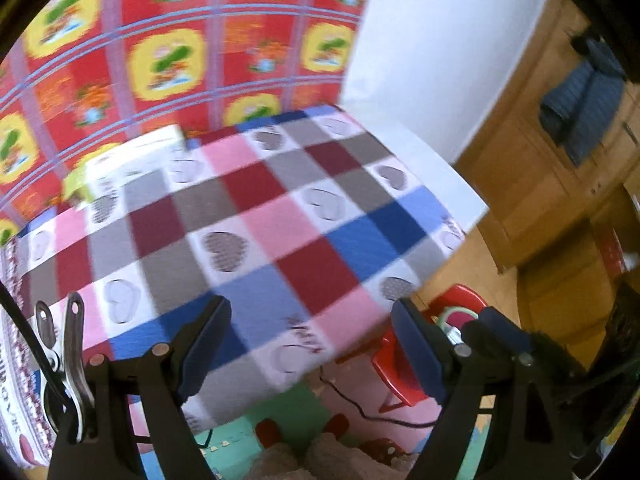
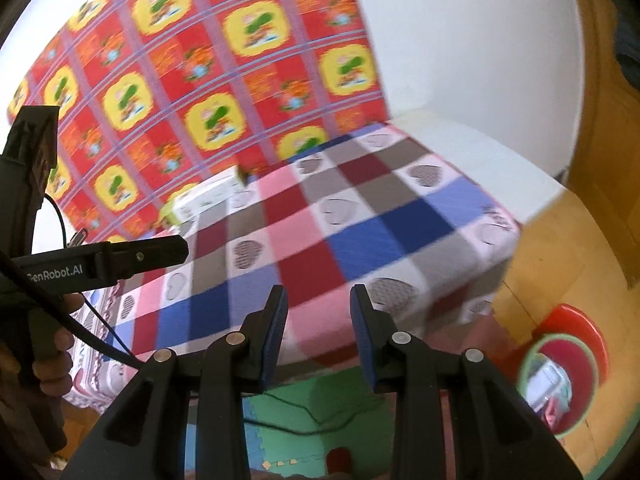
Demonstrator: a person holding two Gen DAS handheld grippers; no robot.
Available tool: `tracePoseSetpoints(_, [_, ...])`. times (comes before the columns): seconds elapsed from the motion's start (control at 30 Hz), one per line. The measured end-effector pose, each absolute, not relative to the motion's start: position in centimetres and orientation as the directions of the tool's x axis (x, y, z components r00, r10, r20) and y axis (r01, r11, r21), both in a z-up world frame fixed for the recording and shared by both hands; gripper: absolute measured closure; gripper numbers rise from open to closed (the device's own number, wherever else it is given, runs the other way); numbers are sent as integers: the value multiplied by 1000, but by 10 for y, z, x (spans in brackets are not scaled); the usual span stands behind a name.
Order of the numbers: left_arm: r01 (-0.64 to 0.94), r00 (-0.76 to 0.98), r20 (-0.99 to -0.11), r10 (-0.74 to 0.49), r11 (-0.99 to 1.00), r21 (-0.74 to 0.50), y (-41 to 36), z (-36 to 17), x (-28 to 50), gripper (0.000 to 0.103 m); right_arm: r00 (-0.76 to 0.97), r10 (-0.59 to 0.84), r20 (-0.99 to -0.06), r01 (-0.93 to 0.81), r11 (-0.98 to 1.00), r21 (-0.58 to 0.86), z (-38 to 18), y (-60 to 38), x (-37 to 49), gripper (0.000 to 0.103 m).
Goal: Collect trash
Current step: 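Move both open tools back over the bed toward the selfie stick box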
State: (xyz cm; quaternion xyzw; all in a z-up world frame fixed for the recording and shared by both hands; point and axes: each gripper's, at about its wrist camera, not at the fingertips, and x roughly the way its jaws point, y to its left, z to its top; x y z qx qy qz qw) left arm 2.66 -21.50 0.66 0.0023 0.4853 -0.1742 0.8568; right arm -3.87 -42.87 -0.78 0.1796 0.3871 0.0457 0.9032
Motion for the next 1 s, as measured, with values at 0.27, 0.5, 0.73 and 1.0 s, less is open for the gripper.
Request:
tracePoseSetpoints(0.27, [172, 523, -824, -218, 974, -148, -138, 17, 33, 17, 677, 314, -666, -80, 930, 358, 3, -367, -3, 70])
tracePoseSetpoints(0.5, [52, 556, -816, -156, 987, -153, -80, 23, 37, 17, 642, 387, -662, -185, 916, 356, 12, -328, 26, 68])
tracePoseSetpoints(0.73, [-59, 565, -819, -96, 986, -156, -35, 23, 48, 17, 604, 432, -670, -254, 901, 351, 14, -308, 60, 59])
tracePoseSetpoints(1.0, [-179, 556, -830, -39, 970, -166, 2, 17, 80, 17, 572, 477, -667, -327, 879, 348, 13, -296, 119, 59])
